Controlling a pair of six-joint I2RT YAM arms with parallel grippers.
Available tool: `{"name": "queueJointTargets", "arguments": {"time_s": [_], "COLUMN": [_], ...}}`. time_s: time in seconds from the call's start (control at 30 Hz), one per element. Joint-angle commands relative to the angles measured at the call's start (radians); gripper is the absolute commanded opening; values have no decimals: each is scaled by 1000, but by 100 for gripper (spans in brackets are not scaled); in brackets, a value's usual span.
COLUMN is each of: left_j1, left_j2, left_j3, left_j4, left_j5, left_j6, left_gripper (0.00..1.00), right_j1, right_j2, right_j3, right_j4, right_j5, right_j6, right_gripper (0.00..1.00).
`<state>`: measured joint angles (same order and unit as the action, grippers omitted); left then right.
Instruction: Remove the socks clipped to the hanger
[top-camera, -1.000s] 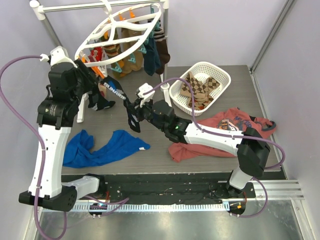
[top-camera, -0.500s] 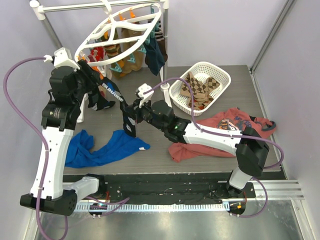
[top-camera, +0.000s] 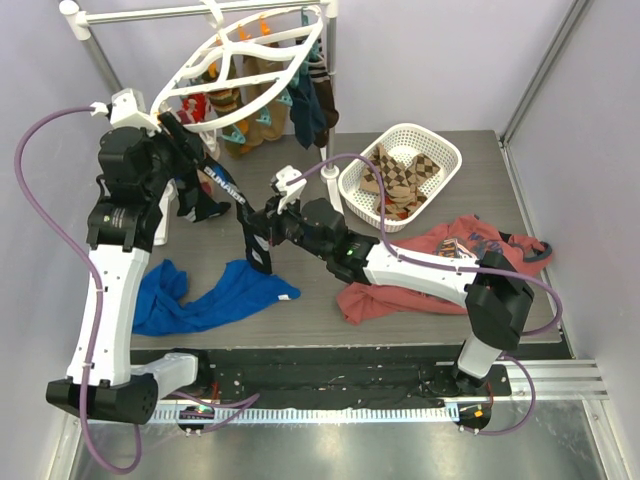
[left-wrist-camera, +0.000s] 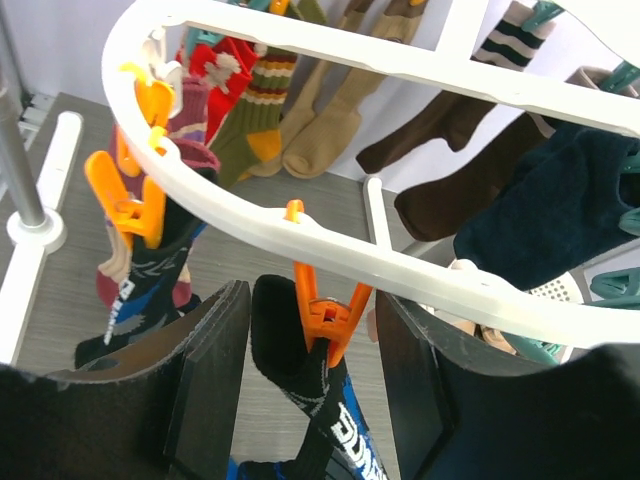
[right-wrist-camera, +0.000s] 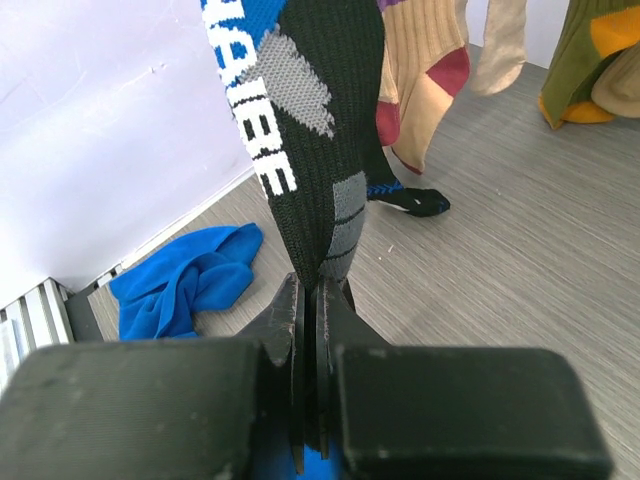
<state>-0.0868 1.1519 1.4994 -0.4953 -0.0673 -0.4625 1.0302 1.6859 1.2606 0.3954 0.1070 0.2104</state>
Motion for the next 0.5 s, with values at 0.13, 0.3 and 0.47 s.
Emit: {"name": "queueJointTargets", "arguments": {"time_s": [0.13, 0.3, 0.47], "left_j1": [9, 9, 9], "left_j2": [17, 29, 38], "left_j3": [15, 30, 45], "left_j4": [80, 66, 54], "left_j5": [47, 37, 37], "left_j6": [16, 24, 22], "left_gripper": [50, 30, 0], "right_j1": [-10, -10, -16], "right_j2": [6, 11, 11], "right_j3": [54, 48, 37], "right_j4": [65, 69, 72], "right_j5": [-13, -16, -18], "right_j6": [7, 9, 14], "right_gripper": [1, 1, 1]}}
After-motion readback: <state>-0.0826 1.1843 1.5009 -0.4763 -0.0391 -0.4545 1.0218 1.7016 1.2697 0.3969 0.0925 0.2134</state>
